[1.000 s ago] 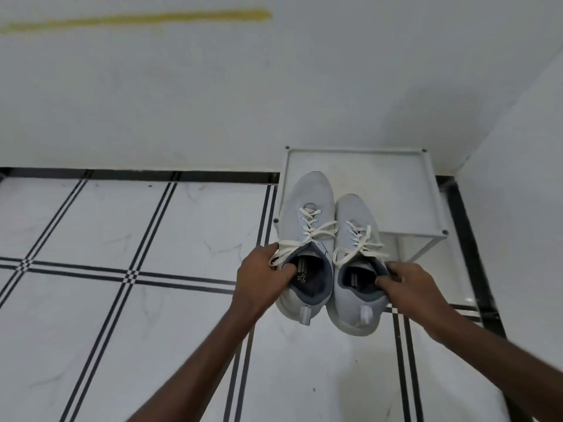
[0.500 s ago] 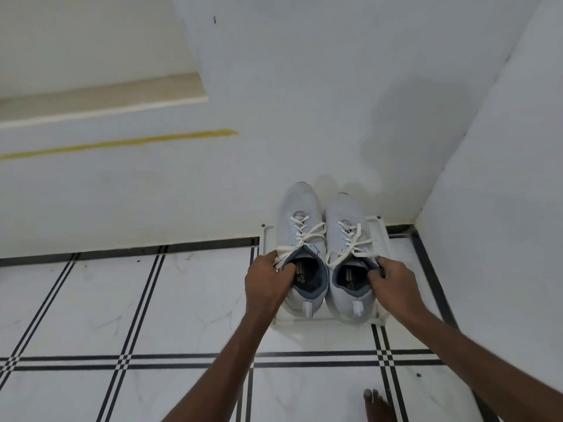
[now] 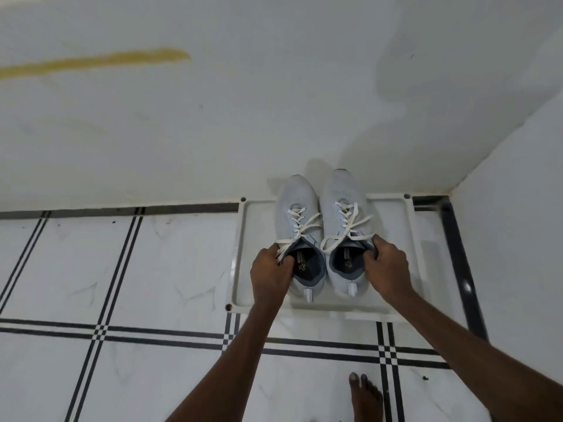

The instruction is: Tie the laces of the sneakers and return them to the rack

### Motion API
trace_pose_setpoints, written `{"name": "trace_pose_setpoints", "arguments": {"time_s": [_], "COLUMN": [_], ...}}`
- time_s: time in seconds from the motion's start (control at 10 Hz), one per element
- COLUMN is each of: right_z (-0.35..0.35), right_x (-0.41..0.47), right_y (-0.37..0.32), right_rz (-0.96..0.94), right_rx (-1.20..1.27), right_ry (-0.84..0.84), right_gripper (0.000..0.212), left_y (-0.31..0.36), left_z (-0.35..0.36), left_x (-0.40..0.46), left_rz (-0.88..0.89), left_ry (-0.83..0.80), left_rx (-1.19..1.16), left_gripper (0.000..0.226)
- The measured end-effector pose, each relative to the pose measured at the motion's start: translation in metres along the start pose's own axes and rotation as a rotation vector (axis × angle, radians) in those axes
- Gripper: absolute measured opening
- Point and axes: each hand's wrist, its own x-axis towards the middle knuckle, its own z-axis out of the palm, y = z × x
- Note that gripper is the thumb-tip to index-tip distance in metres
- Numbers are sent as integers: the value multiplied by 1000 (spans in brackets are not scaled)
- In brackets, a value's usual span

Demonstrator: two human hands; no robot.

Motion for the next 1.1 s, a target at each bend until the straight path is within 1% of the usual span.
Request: {"name": "trace_pose_setpoints", "arguments": {"time_s": [0.1, 0.2, 0.3, 0.4, 0.5, 0.6, 0.7, 0.8, 0.9, 1.0, 1.1], "right_z": [37, 60, 71, 72, 64, 55, 52, 51, 49, 48, 30], "right_x": [18, 20, 17, 13, 10, 13, 29, 30, 11, -20, -53], "right_y": [24, 41, 52, 54, 49, 37, 32, 25, 18, 11, -5], "right_rz": [10, 28, 47, 74, 147, 297, 465, 500, 486, 427, 343], "right_rx": [-31, -34, -18, 33, 120, 284, 325, 228, 118, 57, 42], "right_ry": [-28, -43, -38, -51, -99, -129, -168, -251, -341, -365, -284], "right_gripper": [5, 11, 23, 20, 13, 38, 57, 40, 45, 57, 54], "left_y": [-28, -48, -64, -71, -69, -65, -57, -45, -37, -27, -14], "left_z": [31, 45, 53, 53, 49, 45, 40, 33, 22, 5, -21], "left_x": [21, 26, 29, 32, 33, 32, 32, 30, 22, 7, -13], "left_rz": [-18, -25, -17, 0, -13, -29, -54, -49, -64, -1, 58], "left_ry": [-25, -47, -59, -92, -157, -211, -201, -140, -121, -121, -141], "left_rx": [64, 103, 122, 157, 139, 93, 79, 75, 83, 108, 109], "left_gripper": [8, 8, 12, 17, 23, 33, 48, 62, 70, 67, 58]}}
